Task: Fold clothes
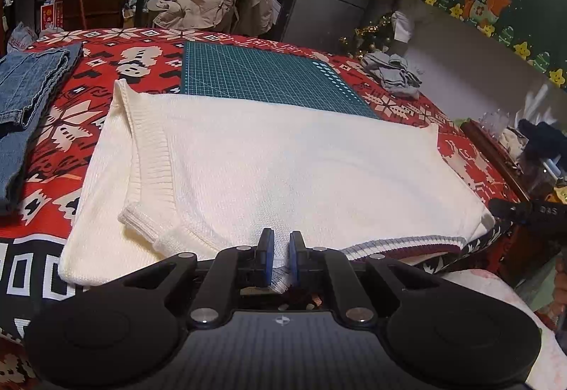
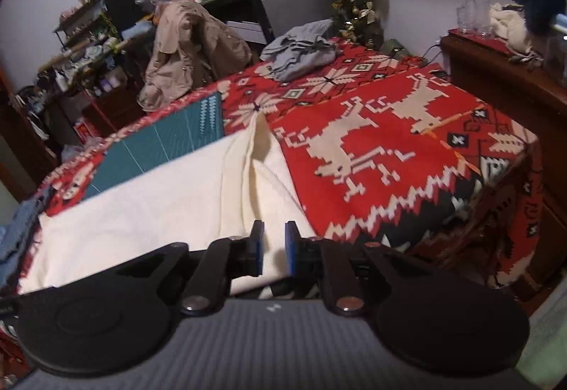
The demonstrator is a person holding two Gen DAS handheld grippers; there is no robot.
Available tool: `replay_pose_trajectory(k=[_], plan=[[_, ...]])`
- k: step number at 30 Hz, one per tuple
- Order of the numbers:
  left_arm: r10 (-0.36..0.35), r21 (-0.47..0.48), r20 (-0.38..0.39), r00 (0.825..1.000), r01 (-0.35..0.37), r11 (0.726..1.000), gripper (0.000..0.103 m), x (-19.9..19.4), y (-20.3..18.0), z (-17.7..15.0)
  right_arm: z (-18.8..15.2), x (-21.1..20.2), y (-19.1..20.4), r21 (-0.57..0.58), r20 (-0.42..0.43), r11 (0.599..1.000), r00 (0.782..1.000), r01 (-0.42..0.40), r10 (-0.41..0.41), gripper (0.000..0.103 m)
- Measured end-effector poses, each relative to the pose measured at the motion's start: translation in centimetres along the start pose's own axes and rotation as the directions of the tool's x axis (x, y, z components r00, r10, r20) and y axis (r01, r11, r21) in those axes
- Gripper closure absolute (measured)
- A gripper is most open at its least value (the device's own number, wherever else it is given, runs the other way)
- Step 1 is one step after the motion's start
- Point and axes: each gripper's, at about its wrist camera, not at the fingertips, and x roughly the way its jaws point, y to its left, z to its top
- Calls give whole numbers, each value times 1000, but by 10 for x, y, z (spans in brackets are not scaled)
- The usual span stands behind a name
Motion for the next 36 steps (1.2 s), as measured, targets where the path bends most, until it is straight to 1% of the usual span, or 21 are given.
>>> replay_pose_trajectory(k=[2,3,4,5,8,10,16,18,21,25,28,30,31,32,33,34,35,36], plan=[[-4,-5,-2,1000,4,1000,94,0,1,1,2,13,-6,20,-65,1000,998,-14,15,97],[-7,-9,-3,1000,7,1000,94,0,2,1,3,20,-9,30,-98,999,995,-20,23,98],[-9,-13,-5,1000,9,1000,94,0,2,2,3,21,-12,28,-94,999,995,-31,33,103],[-12,-17,-8,1000,12,1000,94,0,3,2,4,21,-14,12,-96,1000,995,-28,30,103],[-15,-31,-25,1000,14,999,94,-1,4,6,12,20,-19,-15,-96,1000,995,-18,17,103],[-13,-41,-34,999,12,999,94,-3,6,11,25,19,-15,-65,-72,998,997,-8,3,100],[-19,-95,20,1000,21,995,94,-14,21,32,83,41,8,-162,-52,980,993,-115,108,99],[-8,-106,25,1000,11,994,94,-13,27,39,100,61,17,-185,-72,972,989,-144,133,98],[12,-111,20,1000,-10,994,94,-8,37,47,116,96,26,-195,-107,968,985,-158,139,97],[26,-101,4,1000,-25,995,94,-2,49,54,125,131,22,-156,-139,970,977,-186,164,97],[36,-100,-12,999,-37,994,94,1,60,60,121,147,12,-185,-164,973,980,-138,108,99],[38,-90,-19,999,-39,995,94,1,66,64,119,151,4,-186,-162,975,983,-121,90,101],[39,-84,-23,999,-41,996,93,2,69,67,119,150,0,-188,-153,976,985,-106,77,96],[47,-79,-24,999,-49,996,90,2,72,69,118,149,-4,-191,-142,977,988,-90,63,94],[56,-76,-18,998,-58,995,84,1,76,72,118,147,-9,-172,-133,981,989,-90,67,92],[65,-74,-10,998,-65,995,81,0,80,76,118,144,-13,-133,-127,985,988,-108,91,92],[73,-72,-1,997,-73,995,72,-1,84,79,119,142,-18,-95,-120,987,986,-131,119,92],[81,-70,8,997,-80,994,67,-2,87,83,119,140,-22,-65,-112,987,984,-146,138,89]])
